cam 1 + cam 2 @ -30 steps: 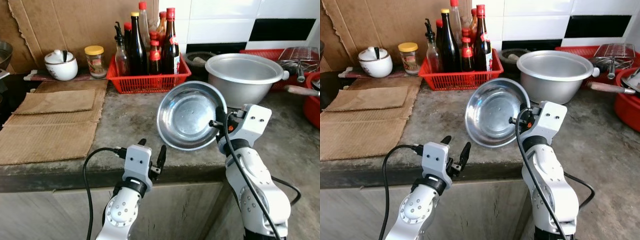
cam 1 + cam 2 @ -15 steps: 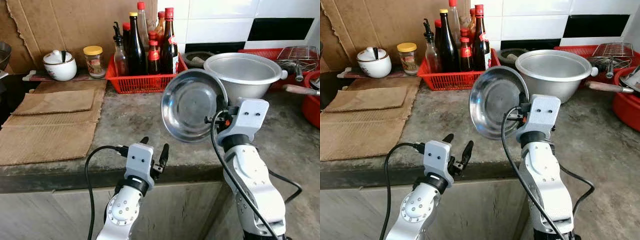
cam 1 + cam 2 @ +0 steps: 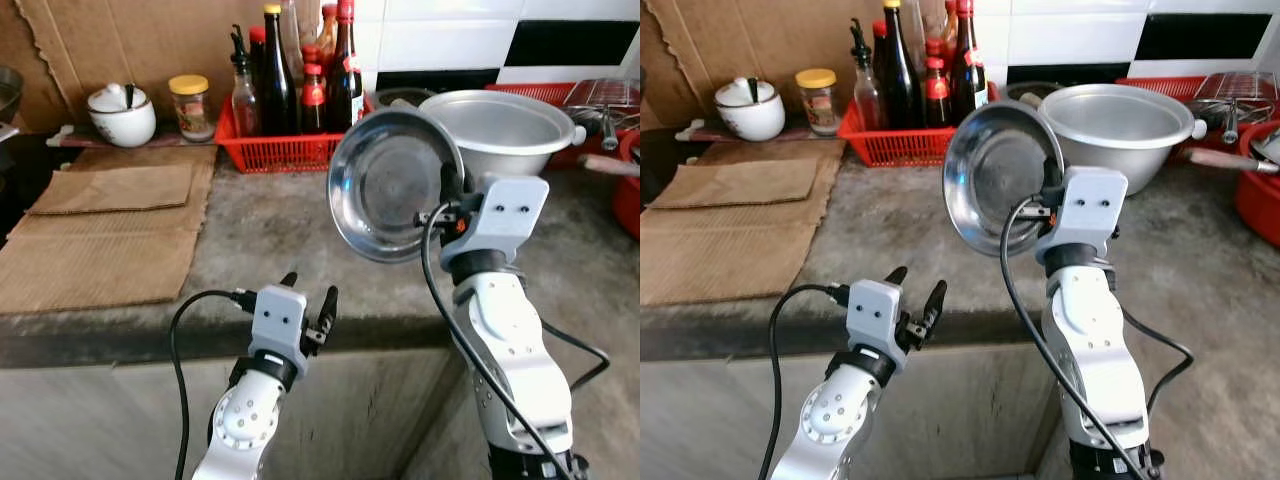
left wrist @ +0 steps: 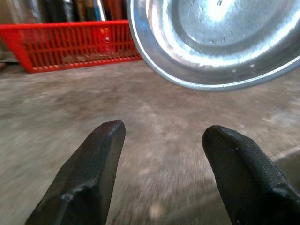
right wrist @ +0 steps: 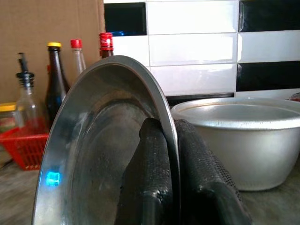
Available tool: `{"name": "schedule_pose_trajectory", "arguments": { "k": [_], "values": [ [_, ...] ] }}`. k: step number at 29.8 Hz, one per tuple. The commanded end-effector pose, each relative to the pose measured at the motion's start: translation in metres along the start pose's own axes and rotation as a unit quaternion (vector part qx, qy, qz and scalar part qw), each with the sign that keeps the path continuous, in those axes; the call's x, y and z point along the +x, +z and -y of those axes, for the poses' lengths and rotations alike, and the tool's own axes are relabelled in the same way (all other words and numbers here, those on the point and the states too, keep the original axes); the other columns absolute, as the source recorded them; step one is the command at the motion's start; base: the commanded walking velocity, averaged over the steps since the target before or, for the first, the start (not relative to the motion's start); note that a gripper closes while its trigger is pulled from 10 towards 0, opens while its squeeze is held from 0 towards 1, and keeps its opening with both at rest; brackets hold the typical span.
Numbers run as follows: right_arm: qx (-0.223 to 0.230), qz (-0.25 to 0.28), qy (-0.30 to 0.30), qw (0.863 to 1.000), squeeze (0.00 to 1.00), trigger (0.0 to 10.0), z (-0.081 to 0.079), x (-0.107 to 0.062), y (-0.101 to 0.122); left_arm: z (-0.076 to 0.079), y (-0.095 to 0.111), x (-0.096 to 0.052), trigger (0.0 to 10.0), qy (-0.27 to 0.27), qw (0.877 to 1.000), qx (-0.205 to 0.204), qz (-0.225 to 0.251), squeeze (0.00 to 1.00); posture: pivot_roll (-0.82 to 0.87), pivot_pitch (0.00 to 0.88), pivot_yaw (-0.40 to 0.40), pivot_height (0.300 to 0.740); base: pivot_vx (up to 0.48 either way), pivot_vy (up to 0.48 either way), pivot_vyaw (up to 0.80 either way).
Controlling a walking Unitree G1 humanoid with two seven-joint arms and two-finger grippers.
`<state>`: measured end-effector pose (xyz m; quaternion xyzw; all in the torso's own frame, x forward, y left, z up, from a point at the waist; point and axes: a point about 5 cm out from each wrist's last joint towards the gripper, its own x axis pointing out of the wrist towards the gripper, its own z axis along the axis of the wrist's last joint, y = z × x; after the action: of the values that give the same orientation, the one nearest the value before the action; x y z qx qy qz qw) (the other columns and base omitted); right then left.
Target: Kitchen organization
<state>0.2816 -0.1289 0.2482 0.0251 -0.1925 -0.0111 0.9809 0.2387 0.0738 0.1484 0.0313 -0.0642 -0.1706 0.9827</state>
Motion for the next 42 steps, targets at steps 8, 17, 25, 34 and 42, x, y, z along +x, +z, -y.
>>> {"name": "schedule_pose_trajectory", "arguments": {
  "k": [8, 17, 25, 34, 42],
  "values": [
    [0.005, 0.014, -0.006, 1.000, 0.00, 0.0, 0.0009, 0.0007, 0.0050, 0.0008, 0.0028, 0.0002, 10.0, -0.004, 1.000, 0.003, 0.004, 0.00, 0.12, 0.000, -0.027, 0.740, -0.293, 0.000, 0.00],
    [-0.004, 0.009, -0.023, 1.000, 0.00, 0.0, 0.0060, -0.0004, 0.0038, 0.0006, 0.0020, -0.0003, 10.0, -0.005, 1.000, 0.004, 0.002, 0.00, 0.11, 0.000, -0.025, 0.740, -0.298, 0.000, 0.00],
    [0.000, 0.001, -0.029, 1.000, 0.00, 0.0, 0.0077, -0.0015, 0.0014, 0.0010, 0.0014, -0.0008, 10.0, -0.006, 1.000, 0.004, 0.001, 0.00, 0.11, 0.000, -0.024, 0.740, -0.297, 0.000, -0.06],
    [0.004, -0.008, -0.024, 1.000, 0.00, 0.0, 0.0071, -0.0017, -0.0013, 0.0000, 0.0015, 0.0002, 10.0, -0.002, 1.000, 0.004, 0.002, 0.00, 0.12, 0.000, -0.027, 0.740, -0.225, 0.000, -0.80],
    [0.006, -0.010, -0.022, 1.000, 0.00, 0.0, 0.0059, -0.0022, -0.0016, -0.0021, 0.0015, 0.0006, 10.0, 0.001, 1.000, 0.003, 0.002, 0.00, 0.11, 0.000, -0.023, 0.740, 0.000, 0.000, -0.80]
  ]
}}
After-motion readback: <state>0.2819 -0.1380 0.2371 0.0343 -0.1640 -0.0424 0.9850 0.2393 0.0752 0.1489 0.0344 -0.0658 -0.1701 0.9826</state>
